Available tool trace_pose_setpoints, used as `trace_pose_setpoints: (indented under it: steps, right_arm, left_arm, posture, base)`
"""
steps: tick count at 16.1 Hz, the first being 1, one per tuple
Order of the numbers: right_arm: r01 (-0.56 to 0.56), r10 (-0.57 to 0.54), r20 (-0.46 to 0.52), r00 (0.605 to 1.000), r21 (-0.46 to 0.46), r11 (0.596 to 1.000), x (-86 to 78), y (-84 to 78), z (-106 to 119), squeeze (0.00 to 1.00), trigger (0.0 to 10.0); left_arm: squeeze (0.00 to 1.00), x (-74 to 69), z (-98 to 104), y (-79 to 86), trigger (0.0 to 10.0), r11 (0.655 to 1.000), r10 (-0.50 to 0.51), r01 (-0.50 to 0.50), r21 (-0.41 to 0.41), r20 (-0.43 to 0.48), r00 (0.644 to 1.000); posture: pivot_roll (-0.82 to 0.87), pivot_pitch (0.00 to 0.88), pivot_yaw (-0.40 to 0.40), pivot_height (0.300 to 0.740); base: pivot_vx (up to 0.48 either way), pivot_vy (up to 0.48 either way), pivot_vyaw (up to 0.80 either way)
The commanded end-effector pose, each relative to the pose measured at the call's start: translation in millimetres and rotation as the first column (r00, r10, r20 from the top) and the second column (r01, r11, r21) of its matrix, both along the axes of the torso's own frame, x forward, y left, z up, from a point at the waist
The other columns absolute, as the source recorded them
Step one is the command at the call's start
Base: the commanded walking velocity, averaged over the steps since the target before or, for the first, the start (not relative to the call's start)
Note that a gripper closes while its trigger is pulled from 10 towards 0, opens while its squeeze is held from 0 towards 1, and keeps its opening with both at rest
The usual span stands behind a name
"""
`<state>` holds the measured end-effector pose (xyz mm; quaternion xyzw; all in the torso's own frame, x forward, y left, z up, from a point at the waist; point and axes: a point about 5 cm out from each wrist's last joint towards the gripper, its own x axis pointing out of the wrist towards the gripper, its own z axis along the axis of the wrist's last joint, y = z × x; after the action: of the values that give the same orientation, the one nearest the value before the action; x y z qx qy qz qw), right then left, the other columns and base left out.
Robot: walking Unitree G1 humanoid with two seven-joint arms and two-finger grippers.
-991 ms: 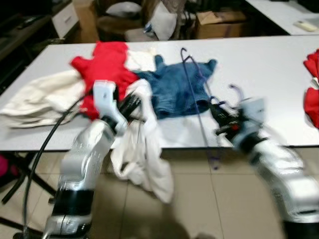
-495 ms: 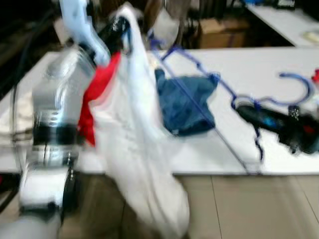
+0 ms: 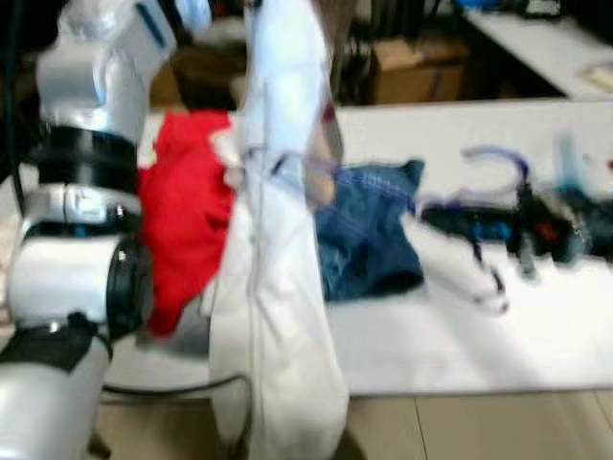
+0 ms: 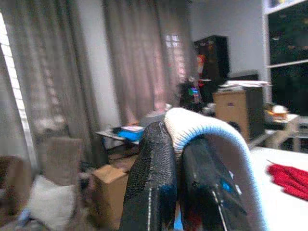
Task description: Hang hanger
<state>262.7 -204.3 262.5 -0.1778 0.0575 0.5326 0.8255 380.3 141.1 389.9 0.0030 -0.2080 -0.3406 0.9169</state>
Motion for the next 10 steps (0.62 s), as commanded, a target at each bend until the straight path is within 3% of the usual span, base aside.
trace_pose_setpoints:
  steps: [1,2,4,6,7,8,9,10]
  right_arm:
    - [0.015,-0.015,-0.006,1.000,-0.030,0.999,5.5,0.3,-5.3,0.00,10.0]
    - [0.013,-0.013,-0.002,1.000,-0.042,0.999,9.7,2.1,-4.1,0.00,10.0]
    - [0.036,-0.033,0.033,0.999,-0.099,0.994,33.6,7.4,4.3,0.00,10.0]
    - [0.127,-0.114,0.097,0.989,-0.139,0.982,68.2,12.5,19.2,0.00,10.0]
    - [0.223,-0.195,0.175,0.965,-0.155,0.962,94.8,17.1,32.7,0.00,10.0]
    - [0.264,-0.233,0.201,0.952,-0.146,0.953,104.3,19.5,39.0,0.00,10.0]
    - [0.411,-0.347,0.343,0.873,-0.133,0.902,125.5,20.7,58.4,0.00,10.0]
    - [0.411,-0.347,0.343,0.873,-0.133,0.902,125.5,20.7,58.4,0.00,10.0]
  left_arm:
    - [0.00,-5.6,4.3,-8.8,10.0,0.999,-0.050,0.049,0.021,0.026,0.998]
    - [0.00,-7.2,4.3,-10.1,10.0,0.997,-0.065,0.064,0.035,0.035,0.997]
    - [0.00,-19.2,8.5,-14.8,10.0,0.988,-0.143,0.137,0.072,0.073,0.987]
    - [0.00,-32.6,17.0,-19.4,10.0,0.974,-0.219,0.211,0.083,0.100,0.970]
    - [0.00,-38.7,19.4,-23.0,10.0,0.964,-0.259,0.250,0.091,0.103,0.960]
    - [0.00,-40.7,20.0,-24.3,10.0,0.961,-0.270,0.261,0.093,0.107,0.957]
    - [0.00,-44.1,21.4,-26.3,10.0,0.957,-0.286,0.277,0.090,0.120,0.951]
    - [0.00,-44.1,21.4,-26.3,10.0,0.957,-0.286,0.277,0.090,0.120,0.951]
  posture:
    - [-0.13,0.000,0.058,0.740]
    - [-0.13,0.000,0.058,0.740]
    - [-0.12,0.000,0.051,0.740]
    - [-0.11,0.000,0.040,0.740]
    - [-0.11,0.000,0.035,0.740]
    - [-0.11,0.000,0.035,0.740]
    - [-0.11,0.000,0.035,0.740]
    - [-0.11,0.000,0.035,0.740]
  base:
    - [0.000,0.000,0.00]
    - [0.000,0.000,0.00]
    - [0.000,0.000,0.00]
    - [0.000,0.000,0.00]
    - [0.000,0.000,0.00]
    - [0.000,0.000,0.00]
    - [0.000,0.000,0.00]
    - [0.000,0.000,0.00]
